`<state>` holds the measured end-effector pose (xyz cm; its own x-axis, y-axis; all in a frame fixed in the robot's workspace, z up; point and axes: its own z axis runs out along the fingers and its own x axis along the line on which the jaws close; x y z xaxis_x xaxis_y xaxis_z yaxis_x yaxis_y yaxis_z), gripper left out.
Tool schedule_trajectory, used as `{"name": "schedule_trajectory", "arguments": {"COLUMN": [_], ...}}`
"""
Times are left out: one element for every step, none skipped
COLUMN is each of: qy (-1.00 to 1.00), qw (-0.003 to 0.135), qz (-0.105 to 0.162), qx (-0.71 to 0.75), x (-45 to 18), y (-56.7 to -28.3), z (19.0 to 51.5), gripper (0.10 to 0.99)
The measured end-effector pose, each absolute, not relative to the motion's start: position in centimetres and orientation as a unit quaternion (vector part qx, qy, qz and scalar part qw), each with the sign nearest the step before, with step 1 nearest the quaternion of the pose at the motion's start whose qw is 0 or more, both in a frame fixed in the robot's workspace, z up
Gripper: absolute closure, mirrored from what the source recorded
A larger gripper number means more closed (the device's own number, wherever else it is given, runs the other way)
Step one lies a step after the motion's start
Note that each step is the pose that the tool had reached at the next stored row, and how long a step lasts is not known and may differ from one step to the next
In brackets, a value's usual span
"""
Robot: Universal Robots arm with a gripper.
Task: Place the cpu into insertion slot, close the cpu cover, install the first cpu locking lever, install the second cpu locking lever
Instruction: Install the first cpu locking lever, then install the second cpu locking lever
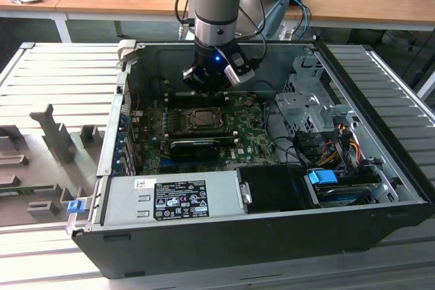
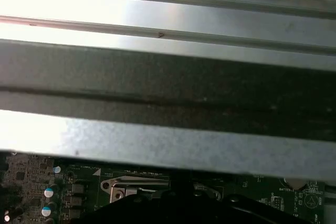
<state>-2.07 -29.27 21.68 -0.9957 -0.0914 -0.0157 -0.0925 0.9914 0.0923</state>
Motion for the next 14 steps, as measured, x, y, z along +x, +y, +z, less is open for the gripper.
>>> {"name": "schedule_trajectory", "arguments": {"qy": [0.998,0.998,0.998,0.998,0.998,0.998,0.998,0.998,0.998,0.998,0.998,0.998,0.998,0.998], "qw": [0.006,0.006,0.006,0.006,0.006,0.006,0.006,0.006,0.006,0.006,0.006,0.006,0.006,0.006], "qz": [0.047,0.047,0.047,0.047,0.047,0.047,0.047,0.047,0.046,0.046,0.047,0.047,0.047,0.046], "qx": [-0.046,-0.046,-0.046,-0.046,-0.046,-0.046,-0.046,-0.046,-0.046,-0.046,-0.046,-0.046,-0.046,-0.046], "x": [-2.07,-2.07,-2.07,-2.07,-2.07,-2.07,-2.07,-2.07,-2.06,-2.07,-2.07,-2.07,-2.07,-2.07], "y": [-29.3,-29.33,-29.35,-29.39,-29.4,-29.41,-29.43,-29.44,-29.49,-29.51,-29.57,-29.82,-30.02,-30.15], "z": [21.68,21.68,21.68,21.68,21.68,21.68,21.68,21.68,21.68,21.68,21.68,21.68,21.68,21.68], "gripper": [0.98,0.98,0.98,0.98,0.98,0.98,0.98,0.98,0.98,0.98,0.98,0.98,0.98,0.98]}}
